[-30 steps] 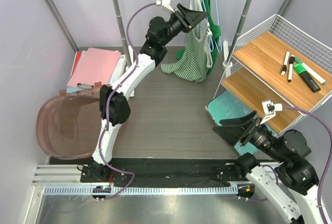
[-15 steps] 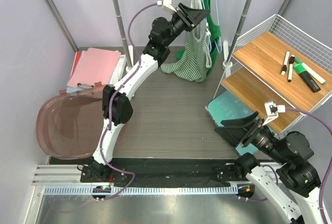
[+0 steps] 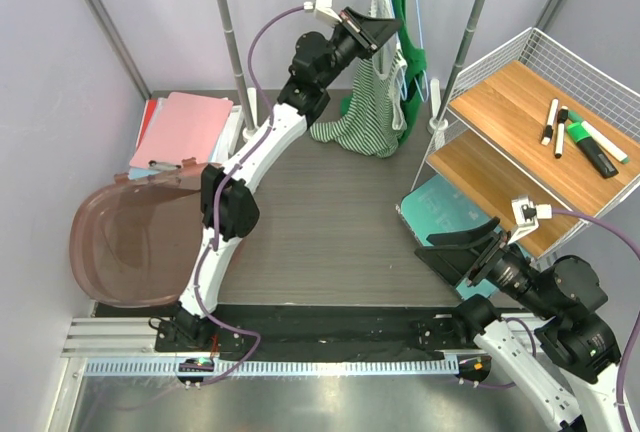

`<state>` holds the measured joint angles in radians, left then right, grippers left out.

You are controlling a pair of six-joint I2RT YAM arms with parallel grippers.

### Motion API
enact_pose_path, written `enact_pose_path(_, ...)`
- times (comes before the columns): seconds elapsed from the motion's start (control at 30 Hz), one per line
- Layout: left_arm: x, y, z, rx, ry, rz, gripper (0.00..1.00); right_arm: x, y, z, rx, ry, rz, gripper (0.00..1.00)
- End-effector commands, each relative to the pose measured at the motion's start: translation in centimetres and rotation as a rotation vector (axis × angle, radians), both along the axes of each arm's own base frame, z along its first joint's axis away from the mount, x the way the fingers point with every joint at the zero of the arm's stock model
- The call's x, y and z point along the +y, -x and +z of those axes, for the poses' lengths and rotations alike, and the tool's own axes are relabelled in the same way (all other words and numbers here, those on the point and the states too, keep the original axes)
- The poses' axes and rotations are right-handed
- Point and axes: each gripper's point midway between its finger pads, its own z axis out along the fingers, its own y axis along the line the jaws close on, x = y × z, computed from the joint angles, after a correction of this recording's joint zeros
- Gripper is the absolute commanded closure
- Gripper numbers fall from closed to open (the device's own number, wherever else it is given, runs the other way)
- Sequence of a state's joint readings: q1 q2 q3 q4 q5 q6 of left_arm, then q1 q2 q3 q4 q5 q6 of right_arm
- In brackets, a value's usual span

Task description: Remove the tank top from the hanger

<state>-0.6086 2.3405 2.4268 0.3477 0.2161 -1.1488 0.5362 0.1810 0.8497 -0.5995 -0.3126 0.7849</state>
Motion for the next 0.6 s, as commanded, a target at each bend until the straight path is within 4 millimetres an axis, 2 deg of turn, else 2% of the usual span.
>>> enact_pose_path(0.0,2.0,2.8,6.9,-0.115,0.067,0.024,0.93,-0.4,0.8,2.1,-0.051,-0.033,0.003,0.00)
enact_pose_path(0.1,2.8,4.0,8.7,-0.145,0.069,0.027,0.97,-0.4,0.7,2.2,-0.051,-0.029,0.002,0.00)
enact_pose_path(0.13,3.2,4.8,9.9,-0.163,0.073,0.028,0.98,-0.4,0.7,2.1,-0.048,-0.027,0.002,0.00)
enact_pose_path(0.23,3.6,5.4,10.4,-0.160,0.050,0.032,1.00,-0.3,0.6,2.0,-0.046,-0.026,0.006,0.00)
enact_pose_path(0.3,4.4,6.6,11.8,-0.175,0.054,0.031,1.00,-0.2,0.5,1.9,-0.047,-0.023,0.007,0.00)
enact_pose_path(0.33,4.3,6.8,11.4,-0.171,0.042,0.018,1.00,-0.1,0.4,1.8,-0.044,-0.019,0.007,0.00)
enact_pose_path(0.37,4.9,7.8,12.5,-0.186,0.046,0.015,1.00,-0.1,0.4,1.8,-0.049,-0.015,0.011,0.00)
enact_pose_path(0.47,4.8,8.5,11.7,-0.157,-0.002,-0.003,1.00,0.0,0.1,1.5,-0.054,0.005,0.008,0.00)
enact_pose_path(0.5,5.4,9.3,12.5,-0.167,-0.003,-0.004,1.00,0.0,0.1,1.5,-0.057,0.010,0.007,0.00)
enact_pose_path(0.57,5.4,9.8,11.7,-0.144,-0.036,-0.020,1.00,0.1,-0.2,1.2,-0.058,0.032,0.006,0.00)
